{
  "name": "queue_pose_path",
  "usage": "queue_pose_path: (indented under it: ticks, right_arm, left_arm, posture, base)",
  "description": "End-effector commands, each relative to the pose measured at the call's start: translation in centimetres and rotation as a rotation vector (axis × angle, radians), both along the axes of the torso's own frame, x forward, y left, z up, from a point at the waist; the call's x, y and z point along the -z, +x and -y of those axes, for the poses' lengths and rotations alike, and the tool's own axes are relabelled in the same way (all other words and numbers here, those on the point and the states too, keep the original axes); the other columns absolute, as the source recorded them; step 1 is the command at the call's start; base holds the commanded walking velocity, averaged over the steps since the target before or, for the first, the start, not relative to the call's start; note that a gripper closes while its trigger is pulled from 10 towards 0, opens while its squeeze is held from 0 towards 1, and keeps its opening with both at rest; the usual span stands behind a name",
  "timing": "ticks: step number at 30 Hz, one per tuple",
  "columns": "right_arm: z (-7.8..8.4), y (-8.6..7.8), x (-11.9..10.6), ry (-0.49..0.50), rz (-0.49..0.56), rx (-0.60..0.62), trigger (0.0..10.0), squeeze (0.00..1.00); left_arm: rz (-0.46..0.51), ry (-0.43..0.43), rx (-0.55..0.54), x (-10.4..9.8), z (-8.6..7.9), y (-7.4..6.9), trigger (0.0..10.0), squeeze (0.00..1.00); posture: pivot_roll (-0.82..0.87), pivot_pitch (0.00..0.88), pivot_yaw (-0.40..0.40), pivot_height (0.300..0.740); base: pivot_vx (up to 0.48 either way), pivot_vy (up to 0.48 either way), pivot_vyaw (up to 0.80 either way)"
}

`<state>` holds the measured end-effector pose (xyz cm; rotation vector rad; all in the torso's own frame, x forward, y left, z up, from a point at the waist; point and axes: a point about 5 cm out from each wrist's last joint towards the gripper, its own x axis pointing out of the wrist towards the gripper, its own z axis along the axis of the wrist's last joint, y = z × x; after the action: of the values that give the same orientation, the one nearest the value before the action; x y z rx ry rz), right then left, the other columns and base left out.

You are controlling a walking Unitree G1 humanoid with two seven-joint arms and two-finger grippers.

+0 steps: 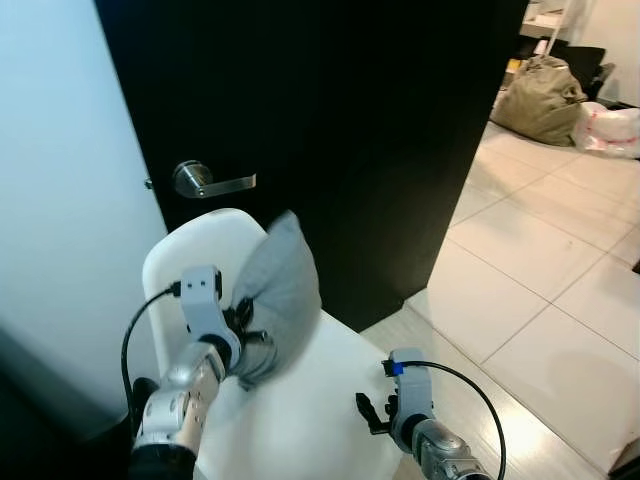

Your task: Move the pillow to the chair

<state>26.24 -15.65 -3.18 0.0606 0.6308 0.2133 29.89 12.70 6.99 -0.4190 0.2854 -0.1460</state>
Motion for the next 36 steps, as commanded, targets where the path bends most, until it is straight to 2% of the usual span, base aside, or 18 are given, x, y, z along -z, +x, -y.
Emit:
queue_pose_path:
  ticks: [1,3,6,10,12,14,15,20,22,27,28,30,34,36]
  right_arm:
    - [-0.1,-0.1,0.2,-0.004,-0.017,-0.004,10.0,0.00]
    - [-0.1,-0.2,0.2,-0.008,-0.019,-0.005,10.0,0.00]
    - [0.0,-0.3,0.3,-0.015,-0.024,-0.005,10.0,0.00]
    - [0.1,-0.3,0.4,-0.017,-0.027,-0.003,10.0,0.00]
    - [0.0,-0.3,0.4,-0.016,-0.028,0.001,10.0,0.00]
    - [-0.1,-0.3,0.4,-0.016,-0.028,0.002,10.0,0.00]
    - [-0.1,-0.3,0.4,-0.015,-0.028,0.005,10.0,0.00]
    - [-0.1,-0.3,0.3,-0.013,-0.027,0.009,10.0,0.00]
    - [-0.1,-0.2,0.3,-0.013,-0.026,0.012,10.0,0.00]
    - [-0.1,-0.3,0.4,-0.023,-0.033,-0.001,10.0,0.00]
    - [-0.1,-0.6,0.6,-0.049,-0.046,-0.042,10.0,0.00]
    - [0.0,-0.9,0.8,-0.088,-0.052,-0.082,10.0,0.00]
    - [0.3,-1.2,1.0,-0.105,-0.059,-0.101,10.0,0.00]
    - [0.6,-1.3,1.1,-0.112,-0.069,-0.104,10.0,0.00]
  left_arm:
    - [-0.027,-0.032,-0.001,0.3,0.4,-0.3,10.0,0.00]
    - [-0.093,-0.054,-0.004,1.4,0.7,-0.9,10.0,0.00]
    - [-0.136,-0.086,-0.010,1.9,1.1,-1.3,10.0,0.00]
    - [-0.115,-0.152,0.004,1.1,1.8,-0.9,10.0,0.00]
    - [-0.048,-0.215,0.097,-0.6,3.3,-0.5,10.0,0.00]
    - [-0.024,-0.200,0.190,-1.3,4.4,-0.6,10.0,0.00]
    - [-0.018,-0.226,0.261,-1.9,5.3,-1.0,10.0,0.00]
    - [-0.007,-0.279,0.312,-3.0,5.8,-1.5,10.0,0.00]
    - [-0.002,-0.256,0.298,-3.3,5.4,-1.5,10.0,0.00]
    - [-0.061,-0.252,0.208,-3.2,3.7,-1.4,10.0,0.00]
    - [-0.103,-0.237,0.150,-2.6,2.7,-1.6,10.0,0.00]
    - [-0.152,-0.220,0.103,-1.9,2.0,-1.9,10.0,0.00]
    - [-0.228,-0.191,0.045,-0.6,0.9,-2.4,10.0,0.00]
    - [-0.297,-0.165,-0.041,1.1,-0.4,-2.9,10.0,0.00]
  posture:
    - [0.01,0.014,-0.027,0.740]
    - [0.02,0.015,-0.029,0.740]
    - [0.01,0.016,-0.028,0.740]
    - [0.01,0.015,-0.024,0.740]
    - [0.01,0.012,-0.020,0.740]
    - [0.01,0.009,-0.016,0.740]
    - [0.01,0.006,-0.014,0.740]
    - [0.01,0.005,-0.011,0.740]
    - [0.01,0.004,-0.010,0.740]
    - [0.02,0.009,-0.010,0.740]
    - [0.03,0.012,-0.011,0.740]
    - [0.03,0.013,-0.013,0.740]
    - [0.03,0.013,-0.013,0.740]
    - [0.04,0.012,-0.022,0.740]
  base:
    - [0.000,0.000,0.00]
    - [0.000,0.000,0.00]
    - [0.000,0.000,0.00]
    - [0.000,0.000,0.00]
    - [0.000,0.000,0.00]
    - [0.000,0.000,0.00]
    - [0.000,0.000,0.00]
    - [0.000,0.000,0.00]
    - [0.000,0.000,0.00]
    - [0.000,0.000,0.00]
    - [0.000,0.000,0.00]
    - [0.000,0.000,0.00]
    - [0.000,0.000,0.00]
    - [0.000,0.000,0.00]
